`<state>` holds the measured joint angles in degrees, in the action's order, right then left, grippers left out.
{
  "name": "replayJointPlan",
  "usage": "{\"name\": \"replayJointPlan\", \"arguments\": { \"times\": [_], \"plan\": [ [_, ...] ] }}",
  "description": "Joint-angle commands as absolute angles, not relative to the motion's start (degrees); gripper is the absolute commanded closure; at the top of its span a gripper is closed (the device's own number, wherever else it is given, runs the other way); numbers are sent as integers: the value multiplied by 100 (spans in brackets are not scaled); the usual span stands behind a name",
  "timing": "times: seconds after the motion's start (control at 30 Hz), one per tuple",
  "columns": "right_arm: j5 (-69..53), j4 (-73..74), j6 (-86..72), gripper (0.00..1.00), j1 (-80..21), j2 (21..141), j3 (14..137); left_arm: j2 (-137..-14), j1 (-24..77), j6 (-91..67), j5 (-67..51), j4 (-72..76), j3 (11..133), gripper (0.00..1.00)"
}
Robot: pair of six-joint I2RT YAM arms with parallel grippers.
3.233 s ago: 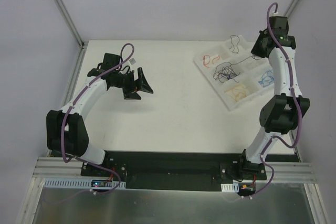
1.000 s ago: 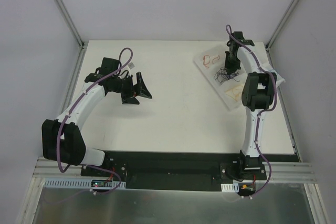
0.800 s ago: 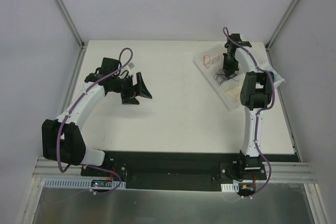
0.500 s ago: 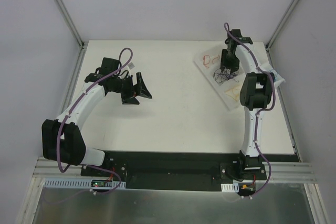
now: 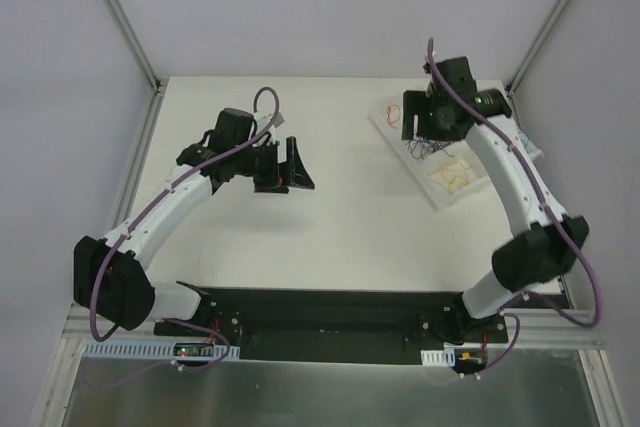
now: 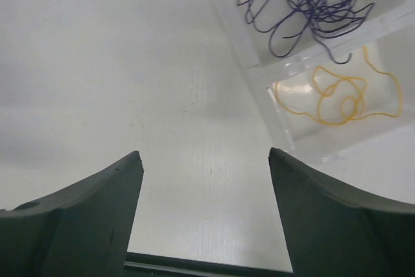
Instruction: Untangle the cables
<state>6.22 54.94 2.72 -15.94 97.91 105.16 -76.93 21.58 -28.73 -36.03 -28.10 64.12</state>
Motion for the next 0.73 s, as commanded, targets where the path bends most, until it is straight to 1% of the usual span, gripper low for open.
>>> {"name": "replayJointPlan", "arguments": {
  "times": [0.0,0.07,0.13,0.17,0.23,0.33,0.47,0.6,0.7],
  "plan": [
    [-216,4292,149,16,-1626,7801,8259,-7059,2566,-3216,-3007,-1409,6338,11],
    [-352,3746,211,10,-1626,6755,7247,-6865,2628,-3339,-2822,-1152,6267,6],
    [-37,3411,19,0,-1626,5928,6428,-6681,2672,-3314,-2550,-1125,6310,2],
    [365,3358,-235,4,-1635,5619,6103,-6558,2681,-3270,-2314,-1116,6337,2],
    [649,3392,-421,4,-1626,5013,5723,-6277,2689,-3182,-1865,-1064,6302,1],
    [642,3480,-370,4,-1635,4265,5546,-5794,2689,-2919,-1092,-888,6275,1],
    [571,3402,-89,4,-1626,3675,5747,-5284,2689,-2331,-195,-703,6512,1],
    [711,3182,219,4,-1635,3384,5915,-5072,2689,-1741,324,-554,6811,1],
    [852,3155,272,4,-1635,3340,6055,-5054,2689,-1530,422,-519,7022,1]
  ]
}}
